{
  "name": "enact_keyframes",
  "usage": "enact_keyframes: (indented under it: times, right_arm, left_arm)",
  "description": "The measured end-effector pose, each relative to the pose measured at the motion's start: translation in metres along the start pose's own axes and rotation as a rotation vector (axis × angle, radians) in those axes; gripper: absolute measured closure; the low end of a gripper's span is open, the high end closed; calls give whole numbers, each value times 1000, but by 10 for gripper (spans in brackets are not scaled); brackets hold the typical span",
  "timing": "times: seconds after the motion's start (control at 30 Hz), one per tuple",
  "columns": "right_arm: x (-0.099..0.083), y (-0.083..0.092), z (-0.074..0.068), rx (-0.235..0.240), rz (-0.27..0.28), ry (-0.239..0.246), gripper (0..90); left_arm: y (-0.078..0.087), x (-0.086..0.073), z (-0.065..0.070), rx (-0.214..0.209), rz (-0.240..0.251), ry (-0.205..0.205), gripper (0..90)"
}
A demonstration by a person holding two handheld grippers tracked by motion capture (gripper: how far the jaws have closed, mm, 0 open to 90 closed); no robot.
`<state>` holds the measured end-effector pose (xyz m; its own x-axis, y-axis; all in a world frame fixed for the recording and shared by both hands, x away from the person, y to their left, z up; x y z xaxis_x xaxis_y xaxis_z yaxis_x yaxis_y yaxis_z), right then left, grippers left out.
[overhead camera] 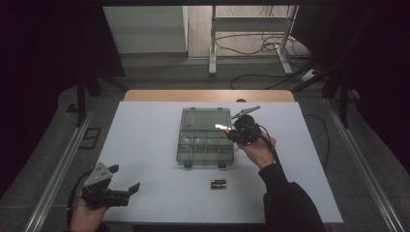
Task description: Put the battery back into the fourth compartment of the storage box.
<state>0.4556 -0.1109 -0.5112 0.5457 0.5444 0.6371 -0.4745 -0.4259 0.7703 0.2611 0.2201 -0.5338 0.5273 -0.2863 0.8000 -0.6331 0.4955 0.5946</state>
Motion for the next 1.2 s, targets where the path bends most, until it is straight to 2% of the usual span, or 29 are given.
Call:
enact_keyframes:
  times: [0.4, 1.0, 1.1, 1.2]
  right_arm:
    - [1, -20, 6, -25, -26, -25, 764]
    - [-6, -47, 5, -50, -97, -6, 758]
    - [-7, -50, 4, -48, -104, -1, 723]
    - [-4, -47, 5, -56, -83, -12, 676]
  left_arm:
    - [0, 0, 0, 2, -2, 1, 23]
    - [0, -1, -1, 3, -4, 3, 25]
    - [1, -1, -1, 3, -3, 3, 25]
    - [1, -1, -1, 4, -4, 4, 25]
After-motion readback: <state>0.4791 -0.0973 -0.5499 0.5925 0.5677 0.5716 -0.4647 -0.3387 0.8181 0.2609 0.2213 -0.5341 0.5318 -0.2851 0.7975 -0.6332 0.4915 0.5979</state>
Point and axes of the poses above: each handheld gripper's, and its own axes: y roughly backward along the jaws, x roughly out of its top, z roughly to its right, the point moved 9 cm from there along -y, roughly forward along the jaws, and after that the axes turned 2 degrees about -x, right-handed, at the moved point
